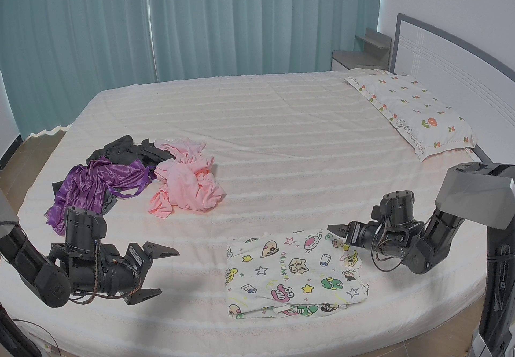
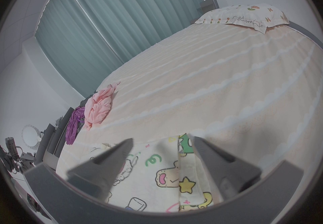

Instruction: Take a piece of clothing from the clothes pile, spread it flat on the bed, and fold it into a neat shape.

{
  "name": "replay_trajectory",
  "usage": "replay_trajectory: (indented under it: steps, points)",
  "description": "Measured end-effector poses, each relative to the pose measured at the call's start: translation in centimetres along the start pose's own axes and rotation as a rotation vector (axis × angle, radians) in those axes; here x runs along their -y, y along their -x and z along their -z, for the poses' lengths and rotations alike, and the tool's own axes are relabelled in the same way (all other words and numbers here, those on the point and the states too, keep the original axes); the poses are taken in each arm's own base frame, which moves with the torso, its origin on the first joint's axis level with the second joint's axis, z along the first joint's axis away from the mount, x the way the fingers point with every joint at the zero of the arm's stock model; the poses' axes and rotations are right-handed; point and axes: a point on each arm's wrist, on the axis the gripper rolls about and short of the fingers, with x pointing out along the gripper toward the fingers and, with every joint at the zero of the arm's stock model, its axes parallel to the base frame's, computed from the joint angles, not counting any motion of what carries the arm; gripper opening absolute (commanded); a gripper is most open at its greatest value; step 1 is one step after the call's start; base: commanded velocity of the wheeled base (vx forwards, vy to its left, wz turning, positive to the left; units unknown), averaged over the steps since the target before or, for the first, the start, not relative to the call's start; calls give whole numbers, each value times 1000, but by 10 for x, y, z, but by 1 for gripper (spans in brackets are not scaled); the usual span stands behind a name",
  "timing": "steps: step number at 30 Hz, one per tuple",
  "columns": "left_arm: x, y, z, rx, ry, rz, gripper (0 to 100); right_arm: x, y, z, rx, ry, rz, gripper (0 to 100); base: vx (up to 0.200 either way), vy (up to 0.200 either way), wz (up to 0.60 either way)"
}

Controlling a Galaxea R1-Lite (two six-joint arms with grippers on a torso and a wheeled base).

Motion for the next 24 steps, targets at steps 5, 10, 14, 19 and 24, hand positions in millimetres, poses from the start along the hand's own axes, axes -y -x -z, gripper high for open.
replay_trajectory:
  steps: [5,10,14,19,24]
  points:
    - [0,0,0,-2,3,0,100,-10,26,24,-21,17,-42,100,0,0,0]
    - [0,0,0,-3,5,0,100,-24,49,52,-74,55,-94,100,0,0,0]
    - [0,0,0,-4,6,0,100,-29,58,67,-127,72,-104,100,0,0,0]
    - [-1,0,0,-4,6,-1,100,-30,63,75,-154,76,-99,100,0,0,0]
    - [-1,0,0,-4,6,-1,100,-29,64,76,-157,72,-91,100,0,0,0]
